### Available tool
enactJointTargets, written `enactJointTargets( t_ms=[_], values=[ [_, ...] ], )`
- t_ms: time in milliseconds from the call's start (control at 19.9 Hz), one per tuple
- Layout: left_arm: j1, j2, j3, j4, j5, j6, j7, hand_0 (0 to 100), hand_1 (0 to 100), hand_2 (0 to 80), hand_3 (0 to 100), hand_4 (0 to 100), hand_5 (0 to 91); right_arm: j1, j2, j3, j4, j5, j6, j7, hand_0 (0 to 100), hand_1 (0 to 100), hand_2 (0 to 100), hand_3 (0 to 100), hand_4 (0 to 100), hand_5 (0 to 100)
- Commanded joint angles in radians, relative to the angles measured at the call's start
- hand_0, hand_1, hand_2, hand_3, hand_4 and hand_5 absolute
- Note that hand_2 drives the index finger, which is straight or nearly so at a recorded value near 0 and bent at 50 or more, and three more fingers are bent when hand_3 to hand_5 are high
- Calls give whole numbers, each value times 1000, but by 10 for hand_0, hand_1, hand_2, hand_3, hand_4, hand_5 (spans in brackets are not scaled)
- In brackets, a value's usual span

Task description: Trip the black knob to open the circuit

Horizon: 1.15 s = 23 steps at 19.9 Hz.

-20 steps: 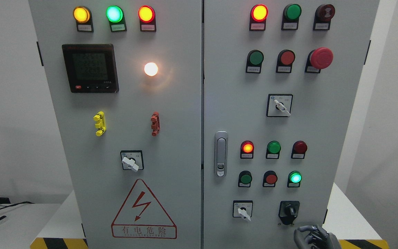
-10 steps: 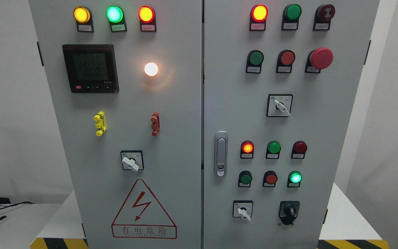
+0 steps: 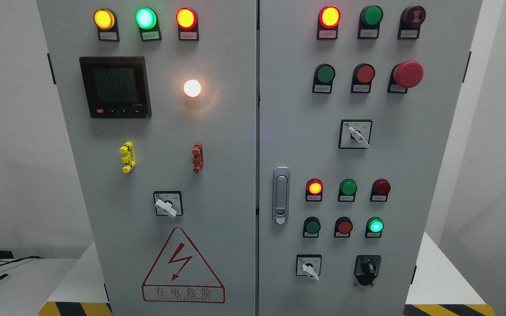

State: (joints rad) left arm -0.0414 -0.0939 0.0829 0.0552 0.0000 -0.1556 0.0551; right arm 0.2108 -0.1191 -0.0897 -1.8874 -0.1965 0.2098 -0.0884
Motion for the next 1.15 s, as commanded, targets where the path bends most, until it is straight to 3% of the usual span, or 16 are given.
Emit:
enactJointTargets(
  t_ms=[0, 602, 1103],
  values=[
    [0, -1, 0, 0, -31, -1, 0, 120, 389, 0, 0, 0, 0, 90, -13, -30, -117, -44, -13, 6, 62, 10, 289, 365, 352, 328],
    [0, 0, 0, 0, -31, -1, 0, 120, 389, 0, 0, 0, 0, 134, -10, -36, -148, -44, -40, 4, 0, 0, 91, 187, 188, 178],
    [0, -1, 0, 0, -31, -1, 0, 120, 389, 0, 0, 0, 0, 134, 1, -28, -150, -46, -38, 4, 0, 0, 67, 170, 183, 161]
  ],
)
